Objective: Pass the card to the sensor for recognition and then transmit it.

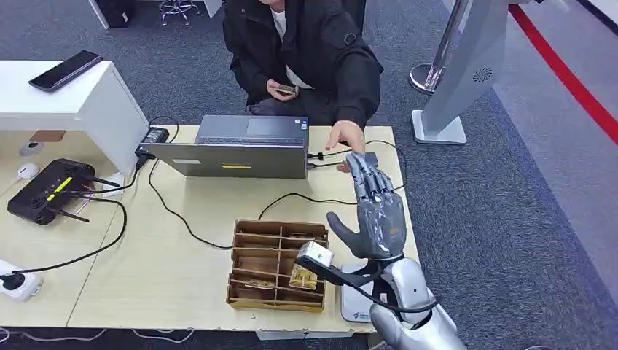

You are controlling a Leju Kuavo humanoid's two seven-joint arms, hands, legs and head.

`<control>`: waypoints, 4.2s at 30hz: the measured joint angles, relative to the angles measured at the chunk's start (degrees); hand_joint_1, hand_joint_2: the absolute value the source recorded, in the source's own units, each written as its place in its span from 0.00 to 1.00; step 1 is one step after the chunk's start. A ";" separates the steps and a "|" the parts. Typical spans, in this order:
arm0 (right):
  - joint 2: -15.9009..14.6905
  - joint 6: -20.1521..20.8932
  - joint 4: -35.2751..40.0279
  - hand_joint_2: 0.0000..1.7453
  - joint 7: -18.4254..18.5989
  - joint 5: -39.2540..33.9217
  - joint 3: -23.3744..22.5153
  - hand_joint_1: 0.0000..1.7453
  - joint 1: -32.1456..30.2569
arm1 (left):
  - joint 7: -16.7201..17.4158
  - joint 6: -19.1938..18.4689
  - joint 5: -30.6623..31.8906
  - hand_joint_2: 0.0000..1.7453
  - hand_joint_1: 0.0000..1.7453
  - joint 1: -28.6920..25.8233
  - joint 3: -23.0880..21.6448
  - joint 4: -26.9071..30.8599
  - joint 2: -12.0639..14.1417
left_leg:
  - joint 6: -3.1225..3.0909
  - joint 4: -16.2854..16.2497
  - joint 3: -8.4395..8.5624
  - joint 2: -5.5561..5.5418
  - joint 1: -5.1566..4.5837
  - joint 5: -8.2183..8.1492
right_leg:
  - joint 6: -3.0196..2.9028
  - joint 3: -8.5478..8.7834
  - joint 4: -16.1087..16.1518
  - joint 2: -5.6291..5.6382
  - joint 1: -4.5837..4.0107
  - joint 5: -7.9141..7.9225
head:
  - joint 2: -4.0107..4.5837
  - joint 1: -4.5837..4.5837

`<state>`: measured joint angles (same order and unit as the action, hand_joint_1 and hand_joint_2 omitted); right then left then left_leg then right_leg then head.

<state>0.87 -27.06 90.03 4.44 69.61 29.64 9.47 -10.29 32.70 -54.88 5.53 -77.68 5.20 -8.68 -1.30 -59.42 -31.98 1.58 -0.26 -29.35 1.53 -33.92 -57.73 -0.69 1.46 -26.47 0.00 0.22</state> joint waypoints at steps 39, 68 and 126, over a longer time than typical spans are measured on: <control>-2.41 1.22 7.74 1.00 -15.41 -17.29 8.28 0.00 -2.92 | -1.14 -16.88 -8.63 0.00 0.00 -1.48 0.26 -0.04 2.27 | 0.00 0.01 -0.02 0.03 0.02 -0.01 | 0.00 -0.04 0.00 0.01 0.00 0.00 | 0.00 0.00; -5.97 4.11 -3.48 1.00 -17.57 -23.89 18.64 0.00 6.01 | -1.66 -50.75 -12.76 0.00 0.00 -11.23 9.29 -3.98 11.15 | 0.02 0.02 -0.04 0.04 0.12 -0.03 | -0.01 -0.05 -0.01 0.04 -0.01 -0.01 | 0.00 0.02; -8.85 6.71 -12.46 1.00 -5.29 -14.80 24.17 0.16 12.56 | -1.66 -51.21 1.01 0.00 0.00 -12.33 25.00 -3.98 11.87 | 0.02 0.02 -0.05 0.04 0.12 -0.03 | -0.01 -0.06 -0.01 0.04 -0.01 -0.02 | 0.00 0.00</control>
<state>-7.98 -20.35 77.57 -0.85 54.82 53.81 22.03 -11.96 -18.51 -53.88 -6.80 -52.68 1.22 3.19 -1.28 -59.39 -32.02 1.62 -0.14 -29.38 1.52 -33.97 -57.74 -0.65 1.45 -26.48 0.00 0.22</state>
